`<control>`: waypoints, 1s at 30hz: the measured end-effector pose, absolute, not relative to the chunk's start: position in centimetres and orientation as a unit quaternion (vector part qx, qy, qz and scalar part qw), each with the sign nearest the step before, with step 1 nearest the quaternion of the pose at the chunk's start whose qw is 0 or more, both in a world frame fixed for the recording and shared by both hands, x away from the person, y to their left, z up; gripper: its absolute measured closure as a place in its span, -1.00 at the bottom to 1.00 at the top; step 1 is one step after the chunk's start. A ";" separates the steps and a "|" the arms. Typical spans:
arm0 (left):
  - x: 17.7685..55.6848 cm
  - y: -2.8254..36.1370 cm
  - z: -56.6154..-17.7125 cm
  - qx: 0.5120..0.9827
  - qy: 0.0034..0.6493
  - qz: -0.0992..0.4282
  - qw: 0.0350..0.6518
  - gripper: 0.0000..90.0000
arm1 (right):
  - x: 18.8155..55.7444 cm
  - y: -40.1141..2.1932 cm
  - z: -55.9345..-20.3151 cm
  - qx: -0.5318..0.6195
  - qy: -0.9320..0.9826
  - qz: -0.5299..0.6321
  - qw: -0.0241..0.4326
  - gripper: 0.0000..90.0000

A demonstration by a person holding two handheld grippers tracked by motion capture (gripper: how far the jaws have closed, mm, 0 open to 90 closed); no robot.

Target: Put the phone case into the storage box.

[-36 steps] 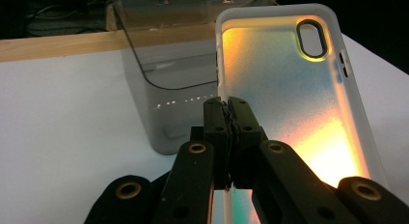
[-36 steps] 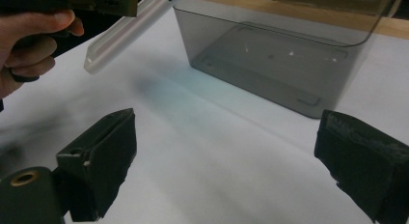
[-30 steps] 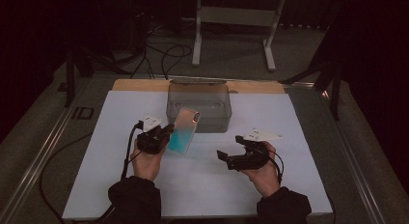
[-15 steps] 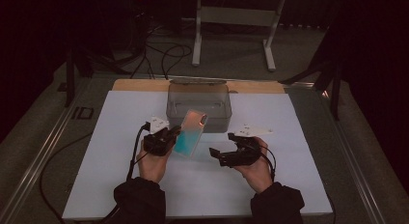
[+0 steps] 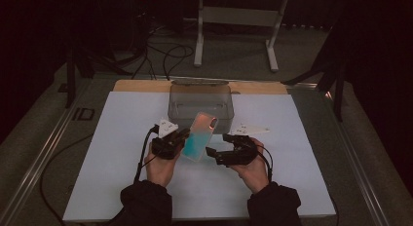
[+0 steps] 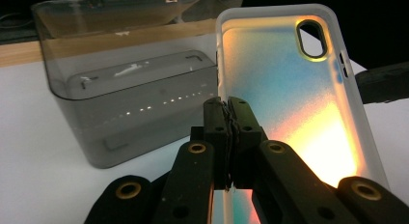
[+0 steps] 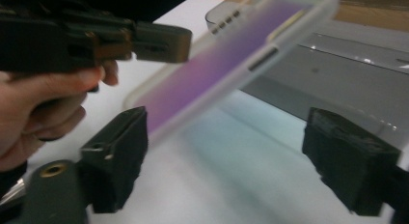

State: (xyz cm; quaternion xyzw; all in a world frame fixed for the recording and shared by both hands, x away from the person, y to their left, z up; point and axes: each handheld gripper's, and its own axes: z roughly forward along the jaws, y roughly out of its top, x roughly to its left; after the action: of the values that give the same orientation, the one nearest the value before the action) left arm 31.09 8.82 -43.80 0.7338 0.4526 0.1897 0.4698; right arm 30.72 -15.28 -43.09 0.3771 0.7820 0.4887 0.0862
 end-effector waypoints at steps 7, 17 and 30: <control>30.9 8.1 -44.0 0.737 0.445 0.184 0.474 0.98 | 30.9 -15.1 -43.0 0.383 0.768 0.510 0.054 -0.15; 30.9 7.8 -43.9 0.733 0.445 0.186 0.479 0.98 | 30.9 -14.9 -43.2 0.409 0.760 0.504 0.024 0.22; 30.7 7.7 -43.8 0.726 0.448 0.192 0.486 0.98 | 30.8 -14.5 -43.4 0.400 0.770 0.497 0.008 0.36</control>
State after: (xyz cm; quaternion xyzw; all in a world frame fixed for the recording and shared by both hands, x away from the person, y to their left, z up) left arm 30.72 7.73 -43.85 0.7258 0.4475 0.1917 0.4860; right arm 30.76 -14.51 -43.39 0.4002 0.7698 0.4972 0.0078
